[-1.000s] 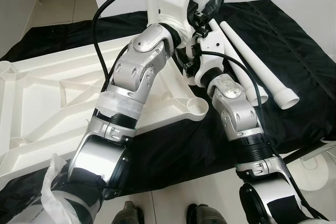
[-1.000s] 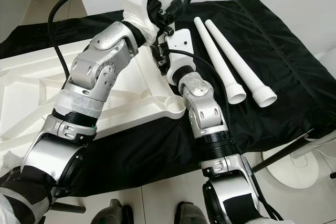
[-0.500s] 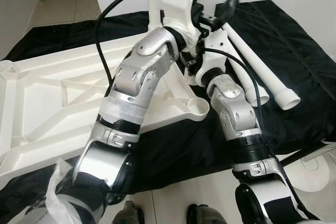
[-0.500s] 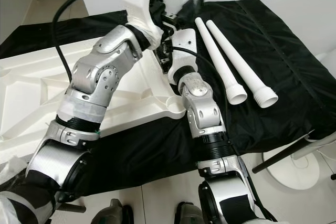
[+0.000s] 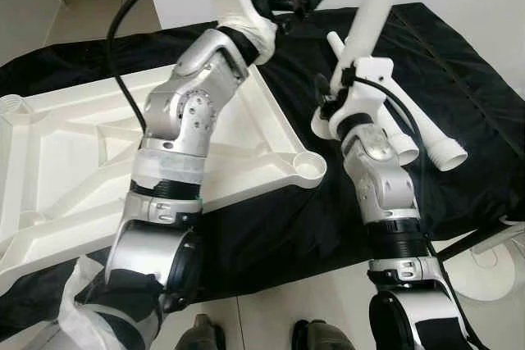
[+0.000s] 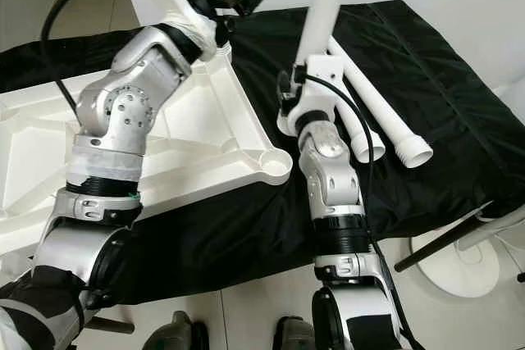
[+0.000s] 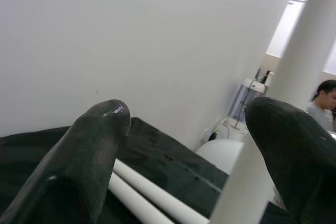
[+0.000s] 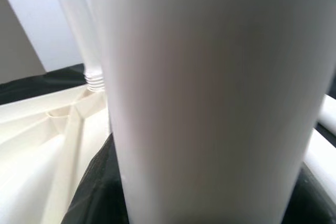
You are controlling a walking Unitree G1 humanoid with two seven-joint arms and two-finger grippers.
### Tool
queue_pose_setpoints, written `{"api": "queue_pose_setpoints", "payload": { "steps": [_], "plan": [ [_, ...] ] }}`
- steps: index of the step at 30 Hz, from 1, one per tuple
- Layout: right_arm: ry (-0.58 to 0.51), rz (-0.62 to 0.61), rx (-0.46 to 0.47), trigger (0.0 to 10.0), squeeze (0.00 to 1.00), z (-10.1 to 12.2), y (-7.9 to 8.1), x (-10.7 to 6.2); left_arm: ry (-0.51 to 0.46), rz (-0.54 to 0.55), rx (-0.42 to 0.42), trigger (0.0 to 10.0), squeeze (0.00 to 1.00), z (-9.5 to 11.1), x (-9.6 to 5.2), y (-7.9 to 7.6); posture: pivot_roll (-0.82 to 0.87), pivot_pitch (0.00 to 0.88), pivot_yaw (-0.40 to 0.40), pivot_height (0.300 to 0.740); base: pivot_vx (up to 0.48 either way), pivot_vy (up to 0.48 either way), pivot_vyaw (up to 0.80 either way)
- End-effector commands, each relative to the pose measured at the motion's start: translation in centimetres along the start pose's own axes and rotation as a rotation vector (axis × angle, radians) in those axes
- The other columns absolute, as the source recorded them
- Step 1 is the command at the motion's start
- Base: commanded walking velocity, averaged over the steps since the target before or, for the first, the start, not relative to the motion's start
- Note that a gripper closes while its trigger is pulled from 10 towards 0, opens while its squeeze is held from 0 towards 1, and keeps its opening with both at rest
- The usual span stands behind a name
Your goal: Building children table
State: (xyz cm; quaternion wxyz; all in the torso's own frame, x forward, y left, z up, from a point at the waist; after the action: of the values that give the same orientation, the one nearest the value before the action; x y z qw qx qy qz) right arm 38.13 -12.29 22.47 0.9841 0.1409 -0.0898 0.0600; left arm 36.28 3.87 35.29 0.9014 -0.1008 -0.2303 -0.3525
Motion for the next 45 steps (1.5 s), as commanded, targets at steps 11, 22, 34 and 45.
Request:
{"api": "queue_pose_setpoints", "payload": {
  "steps": [11,22,34,45],
  "plan": [
    [-0.096,0.011,-0.016,10.0,0.0,0.7,-0.6,-1.9,0.152,0.123,0.141,10.0,0.0,-3.4,-4.0,2.9,-0.09,0.062,0.05,0.74,0.0,0.0,0.0],
    [-0.078,0.033,-0.019,10.0,0.0,-0.2,-0.6,-3.0,0.244,0.092,0.241,10.0,0.0,-5.7,-6.5,2.3,-0.07,0.062,0.037,0.74,0.0,0.0,0.0],
    [-0.034,0.072,-0.047,10.0,0.0,-1.2,-0.8,-3.8,0.411,-0.062,0.374,10.0,0.0,-10.9,-10.3,0.2,-0.07,0.065,0.028,0.74,0.0,0.0,0.0],
    [-0.048,0.073,-0.052,10.0,0.0,-0.9,-0.9,-3.9,0.678,-0.174,0.555,10.0,0.0,-15.3,-13.9,1.0,-0.07,0.073,0.046,0.74,0.0,0.0,0.0]
  ]
}}
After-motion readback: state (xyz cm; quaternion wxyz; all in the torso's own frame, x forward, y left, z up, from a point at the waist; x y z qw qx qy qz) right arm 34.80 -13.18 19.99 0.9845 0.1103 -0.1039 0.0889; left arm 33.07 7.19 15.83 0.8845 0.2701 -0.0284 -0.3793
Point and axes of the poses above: a point about 5 cm out from each wrist's last joint towards the gripper, its own x axis pointing out of the wrist towards the gripper, its own z axis along the axis of the wrist's last joint, y = z × x, the point moved 3 cm from there along x, pointing out of the wrist towards the gripper, and after that the axes turned 12 degrees about x, right-handed, at the moved point
